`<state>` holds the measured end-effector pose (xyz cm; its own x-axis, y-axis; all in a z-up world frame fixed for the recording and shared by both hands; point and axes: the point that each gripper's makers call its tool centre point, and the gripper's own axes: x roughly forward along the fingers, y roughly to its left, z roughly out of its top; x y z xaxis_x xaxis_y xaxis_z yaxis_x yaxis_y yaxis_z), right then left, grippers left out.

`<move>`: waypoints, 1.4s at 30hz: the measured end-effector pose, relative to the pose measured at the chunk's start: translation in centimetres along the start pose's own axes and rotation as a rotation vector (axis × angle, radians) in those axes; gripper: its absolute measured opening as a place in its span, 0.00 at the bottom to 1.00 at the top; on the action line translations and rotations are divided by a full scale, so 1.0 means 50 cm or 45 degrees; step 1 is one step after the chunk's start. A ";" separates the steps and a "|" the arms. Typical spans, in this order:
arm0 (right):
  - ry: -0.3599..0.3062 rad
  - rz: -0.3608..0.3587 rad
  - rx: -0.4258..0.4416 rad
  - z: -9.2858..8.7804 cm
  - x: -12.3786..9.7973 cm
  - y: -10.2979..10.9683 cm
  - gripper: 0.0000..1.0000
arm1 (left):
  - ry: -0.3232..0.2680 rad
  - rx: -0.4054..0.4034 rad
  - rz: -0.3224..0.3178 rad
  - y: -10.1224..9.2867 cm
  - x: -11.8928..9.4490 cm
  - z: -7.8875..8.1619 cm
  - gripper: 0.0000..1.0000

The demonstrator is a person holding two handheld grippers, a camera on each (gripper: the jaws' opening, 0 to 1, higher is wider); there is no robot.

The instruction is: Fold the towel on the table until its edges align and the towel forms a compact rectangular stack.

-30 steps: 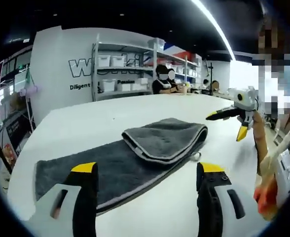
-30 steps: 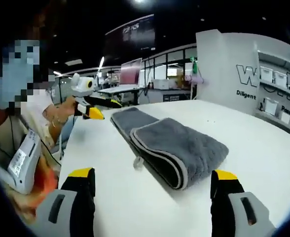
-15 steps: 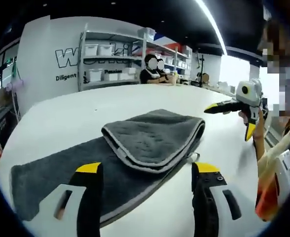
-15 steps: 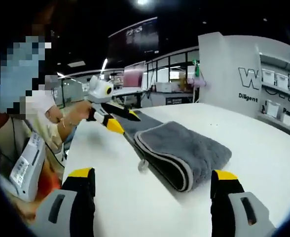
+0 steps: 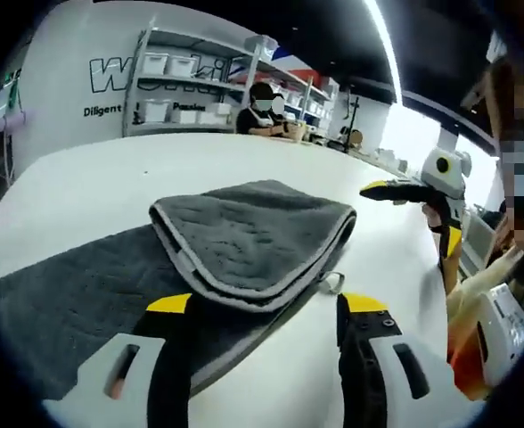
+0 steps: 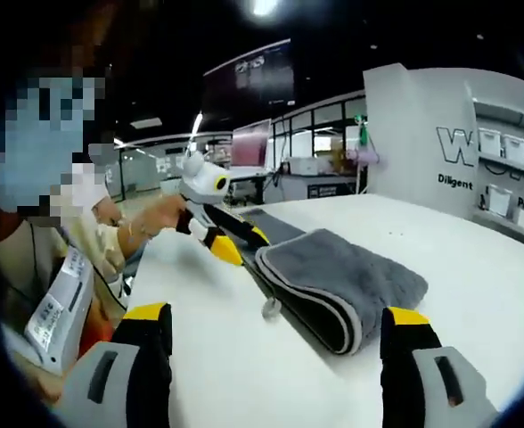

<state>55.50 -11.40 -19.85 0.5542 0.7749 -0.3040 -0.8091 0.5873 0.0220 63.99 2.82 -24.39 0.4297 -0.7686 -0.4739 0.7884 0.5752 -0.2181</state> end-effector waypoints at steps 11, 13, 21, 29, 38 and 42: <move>-0.016 0.002 0.010 0.004 -0.003 0.002 0.99 | -0.008 -0.085 -0.041 0.009 0.026 0.015 0.62; -0.014 0.004 0.013 0.003 -0.002 0.002 0.99 | -0.015 -0.111 -0.047 0.012 0.030 0.014 0.61; -0.008 0.005 0.015 0.000 0.001 0.001 0.99 | -0.059 -0.186 -0.020 0.027 0.042 0.018 0.48; -0.006 0.010 0.020 -0.001 0.003 0.003 0.99 | -0.089 -0.187 0.030 0.048 0.049 0.020 0.34; 0.000 0.008 0.025 -0.007 0.006 0.006 0.99 | -0.126 -0.105 0.054 0.055 0.053 0.023 0.10; 0.001 0.007 0.028 -0.009 0.007 0.007 0.99 | -0.139 -0.097 0.036 0.053 0.055 0.028 0.06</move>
<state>55.34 -11.05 -20.35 0.5496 0.7780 -0.3043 -0.8076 0.5880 0.0447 67.89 1.87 -25.07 0.5000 -0.7751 -0.3862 0.7412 0.6137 -0.2721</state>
